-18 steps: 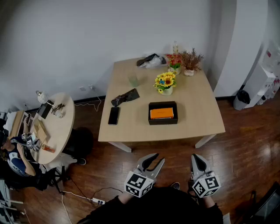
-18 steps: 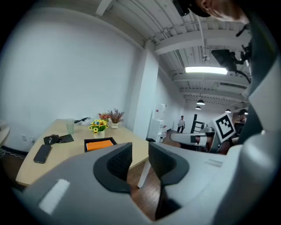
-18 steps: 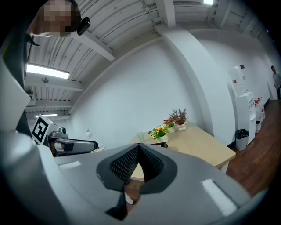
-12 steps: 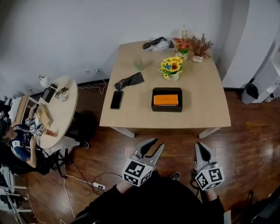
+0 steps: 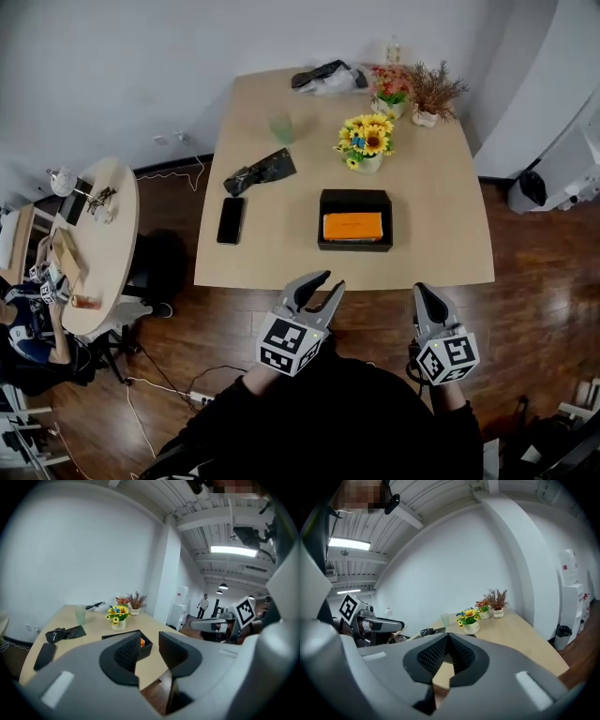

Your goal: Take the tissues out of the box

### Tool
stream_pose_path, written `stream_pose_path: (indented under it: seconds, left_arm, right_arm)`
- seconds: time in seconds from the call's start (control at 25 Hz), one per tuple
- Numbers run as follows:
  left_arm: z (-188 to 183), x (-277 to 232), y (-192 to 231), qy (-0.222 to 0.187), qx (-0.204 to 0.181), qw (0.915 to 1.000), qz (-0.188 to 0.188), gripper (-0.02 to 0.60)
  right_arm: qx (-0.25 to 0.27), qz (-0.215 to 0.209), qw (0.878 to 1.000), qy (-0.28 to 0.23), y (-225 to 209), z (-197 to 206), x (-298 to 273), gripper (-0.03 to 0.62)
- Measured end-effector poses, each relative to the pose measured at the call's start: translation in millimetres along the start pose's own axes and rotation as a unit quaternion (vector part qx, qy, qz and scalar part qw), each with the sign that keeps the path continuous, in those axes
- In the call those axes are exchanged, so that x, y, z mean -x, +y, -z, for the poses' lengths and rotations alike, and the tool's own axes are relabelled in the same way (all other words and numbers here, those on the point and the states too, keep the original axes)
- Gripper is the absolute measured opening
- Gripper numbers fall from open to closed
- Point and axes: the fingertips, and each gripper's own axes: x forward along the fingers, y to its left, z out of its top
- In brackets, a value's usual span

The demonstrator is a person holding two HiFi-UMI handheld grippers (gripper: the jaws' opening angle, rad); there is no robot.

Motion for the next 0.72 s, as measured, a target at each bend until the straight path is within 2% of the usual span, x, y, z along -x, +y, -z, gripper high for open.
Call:
stream_pose_path:
  seconds: [0.12,0.2,0.32,0.4,0.44,0.56,0.64,0.72]
  left_arm:
    - [-4.9,-33.4,29.6,0.024,-0.024,0.9989,0.031,0.103]
    - [1.1,-53.8,46.0,0.048,-0.047,0.9963,0.052,0.126]
    - [18.3,-80.8,70.6,0.097,-0.092,0.9887,0.067,0.187]
    - [30.8,-98.0,82.8,0.128,-0.124,0.9817,0.068,0.224]
    - [36.3,-106.3,87.4,0.144,-0.139,0.9772,0.070,0.244]
    - [47.1,-131.7,98.9,0.195,-0.202,0.9571,0.072,0.299]
    - [56.2,-148.5,103.1,0.229,-0.245,0.9388,0.078,0.316]
    - [72.1,-163.4,104.0,0.270,-0.286,0.9141,0.098,0.319]
  right_arm:
    - [0.022,-0.001,0.999,0.027,-4.8,-5.2,-42.9,0.003]
    - [0.047,-0.003,0.998,0.050,-9.9,-5.2,-71.1,0.032]
    - [0.097,-0.019,0.991,0.091,-14.1,3.6,-110.7,0.034]
    - [0.132,-0.049,0.981,0.133,-13.8,16.7,-131.4,0.034]
    - [0.146,-0.067,0.975,0.156,-13.8,23.6,-140.4,0.045]
    - [0.203,-0.115,0.948,0.217,-17.2,41.3,-166.4,0.186]
    - [0.265,-0.138,0.922,0.245,-22.1,49.7,-182.5,0.229]
    - [0.331,-0.163,0.889,0.273,-26.6,58.1,-197.9,0.265]
